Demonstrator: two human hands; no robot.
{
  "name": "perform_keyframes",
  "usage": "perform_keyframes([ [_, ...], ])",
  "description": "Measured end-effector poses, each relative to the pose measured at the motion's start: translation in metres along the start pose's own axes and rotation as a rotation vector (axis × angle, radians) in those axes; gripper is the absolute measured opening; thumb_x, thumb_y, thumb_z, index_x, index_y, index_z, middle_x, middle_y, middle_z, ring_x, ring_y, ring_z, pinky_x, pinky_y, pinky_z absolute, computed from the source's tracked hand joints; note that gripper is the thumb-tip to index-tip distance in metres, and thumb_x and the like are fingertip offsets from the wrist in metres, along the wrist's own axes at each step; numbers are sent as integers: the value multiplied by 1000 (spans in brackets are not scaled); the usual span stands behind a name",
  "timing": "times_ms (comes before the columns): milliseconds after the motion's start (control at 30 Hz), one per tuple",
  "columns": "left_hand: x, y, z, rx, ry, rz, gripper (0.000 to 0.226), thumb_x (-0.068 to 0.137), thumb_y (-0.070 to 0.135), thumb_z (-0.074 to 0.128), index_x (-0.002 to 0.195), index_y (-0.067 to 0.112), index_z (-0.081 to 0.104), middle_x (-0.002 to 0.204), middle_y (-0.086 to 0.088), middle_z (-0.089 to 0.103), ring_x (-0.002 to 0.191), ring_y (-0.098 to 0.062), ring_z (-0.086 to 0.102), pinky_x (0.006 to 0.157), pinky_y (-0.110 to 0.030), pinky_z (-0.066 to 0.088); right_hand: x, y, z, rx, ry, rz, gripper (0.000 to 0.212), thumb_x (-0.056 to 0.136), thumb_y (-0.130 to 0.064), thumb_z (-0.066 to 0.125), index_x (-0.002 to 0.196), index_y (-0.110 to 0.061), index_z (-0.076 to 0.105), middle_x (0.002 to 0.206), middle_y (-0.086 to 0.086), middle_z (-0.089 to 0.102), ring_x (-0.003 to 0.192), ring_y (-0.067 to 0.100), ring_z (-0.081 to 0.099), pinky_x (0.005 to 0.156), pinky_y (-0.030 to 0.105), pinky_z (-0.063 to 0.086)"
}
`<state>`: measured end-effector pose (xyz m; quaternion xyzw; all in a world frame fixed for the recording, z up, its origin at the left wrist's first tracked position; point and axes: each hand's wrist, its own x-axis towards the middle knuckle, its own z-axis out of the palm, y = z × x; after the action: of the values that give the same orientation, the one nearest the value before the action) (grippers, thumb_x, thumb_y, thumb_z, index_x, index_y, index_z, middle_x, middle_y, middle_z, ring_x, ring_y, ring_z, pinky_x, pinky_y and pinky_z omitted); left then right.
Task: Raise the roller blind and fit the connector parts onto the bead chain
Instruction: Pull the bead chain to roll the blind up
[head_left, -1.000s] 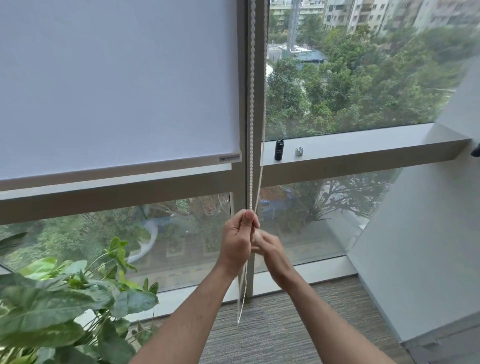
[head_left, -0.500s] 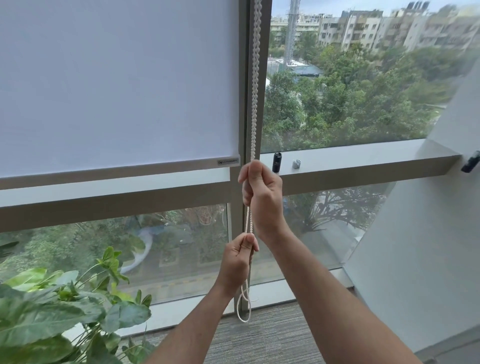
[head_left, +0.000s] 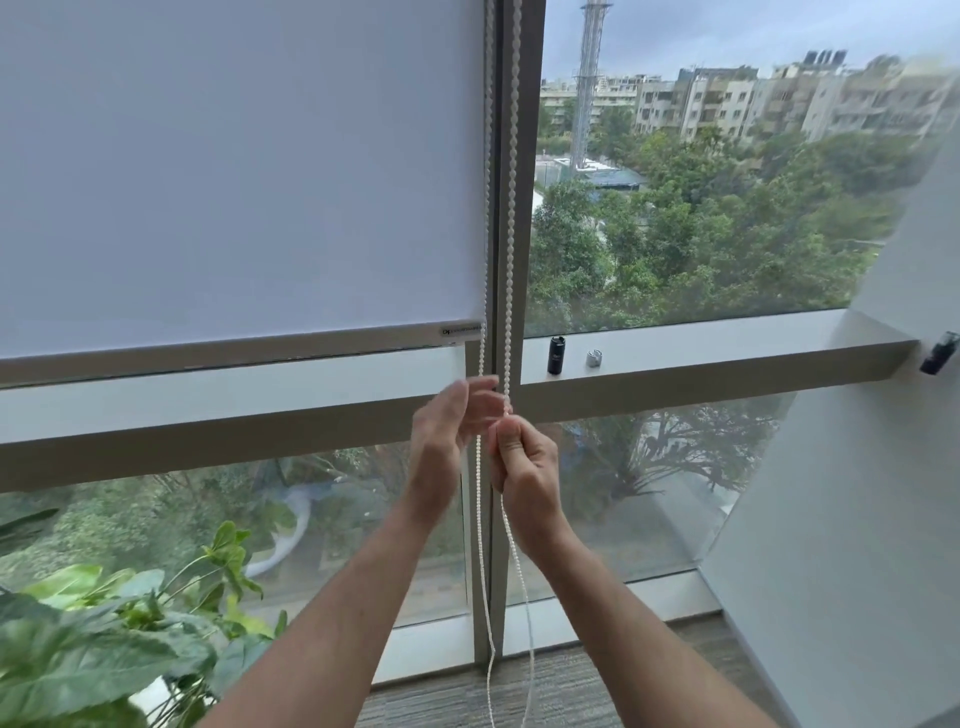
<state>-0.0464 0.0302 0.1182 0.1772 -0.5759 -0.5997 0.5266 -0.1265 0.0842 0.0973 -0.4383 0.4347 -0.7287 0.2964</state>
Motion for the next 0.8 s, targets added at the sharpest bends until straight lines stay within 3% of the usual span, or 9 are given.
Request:
perform_keyframes([
  [67, 9, 23, 14, -4, -52, 73, 46, 91, 59, 53, 107, 20, 72, 94, -11, 73, 90, -32, 68, 84, -49, 54, -5, 8, -3, -43, 17, 25, 38, 96, -27, 46, 59, -23, 52, 50, -11, 39, 47, 9, 29, 44, 24, 25],
  [167, 22, 47, 37, -50, -102, 130, 43, 97, 53, 49, 110, 17, 68, 83, -6, 70, 72, -25, 66, 65, -37, 55, -14, 17, -5, -103, 18, 44, 37, 96, -31, 46, 61, -22, 52, 51, -6, 37, 49, 13, 29, 45, 31, 22],
  [267, 31, 51, 51, -50, -96, 127, 39, 102, 44, 42, 104, 18, 71, 61, 6, 50, 48, -10, 43, 44, -23, 34, -30, 26, -7, -107, 5, 81, 35, 94, -26, 45, 60, -19, 51, 51, -6, 37, 49, 12, 29, 45, 29, 22],
  [333, 30, 44, 51, -44, -68, 106, 39, 103, 39, 42, 94, 18, 73, 54, 10, 37, 43, -7, 30, 41, -19, 27, -40, 34, -13, -106, -6, 114, 36, 95, -27, 44, 63, -12, 51, 51, -9, 39, 49, 10, 30, 46, 25, 24],
  [500, 15, 15, 38, -24, 9, 101, 41, 102, 37, 42, 75, 22, 68, 46, 11, 38, 38, -8, 27, 38, -23, 22, -49, 42, -34, -102, -151, 272, 39, 94, -34, 47, 68, -8, 58, 53, -2, 43, 48, 13, 34, 44, 25, 27],
  [567, 11, 8, 34, 13, 21, 87, 41, 100, 45, 45, 73, 22, 66, 45, 9, 37, 37, -9, 26, 37, -26, 19, -43, 40, -41, -160, -198, 305, 45, 97, -39, 45, 75, -8, 69, 60, 5, 58, 55, 21, 51, 53, 29, 42],
  [633, 5, 0, 30, 43, 36, 63, 41, 97, 49, 48, 72, 22, 65, 44, 8, 37, 37, -10, 26, 37, -26, 21, -27, 31, -47, -274, -189, 326, 52, 96, -52, 38, 89, -18, 77, 86, 2, 76, 81, 20, 70, 77, 33, 51],
  [700, -3, -10, 27, 48, 64, 36, 41, 98, 42, 47, 70, 19, 66, 44, 7, 36, 37, -10, 27, 38, -24, 24, -5, 13, -46, -352, -139, 276, 59, 95, -62, 30, 106, -27, 75, 106, 2, 76, 102, 13, 69, 94, 37, 52],
  [800, -14, -23, 25, 42, 78, -3, 41, 99, 37, 47, 67, 20, 66, 42, 9, 38, 36, -7, 28, 37, -21, 25, 30, -29, -31, -374, -77, 111, 74, 89, -71, 24, 129, -22, 63, 123, 0, 68, 110, 3, 64, 102, 36, 50],
])
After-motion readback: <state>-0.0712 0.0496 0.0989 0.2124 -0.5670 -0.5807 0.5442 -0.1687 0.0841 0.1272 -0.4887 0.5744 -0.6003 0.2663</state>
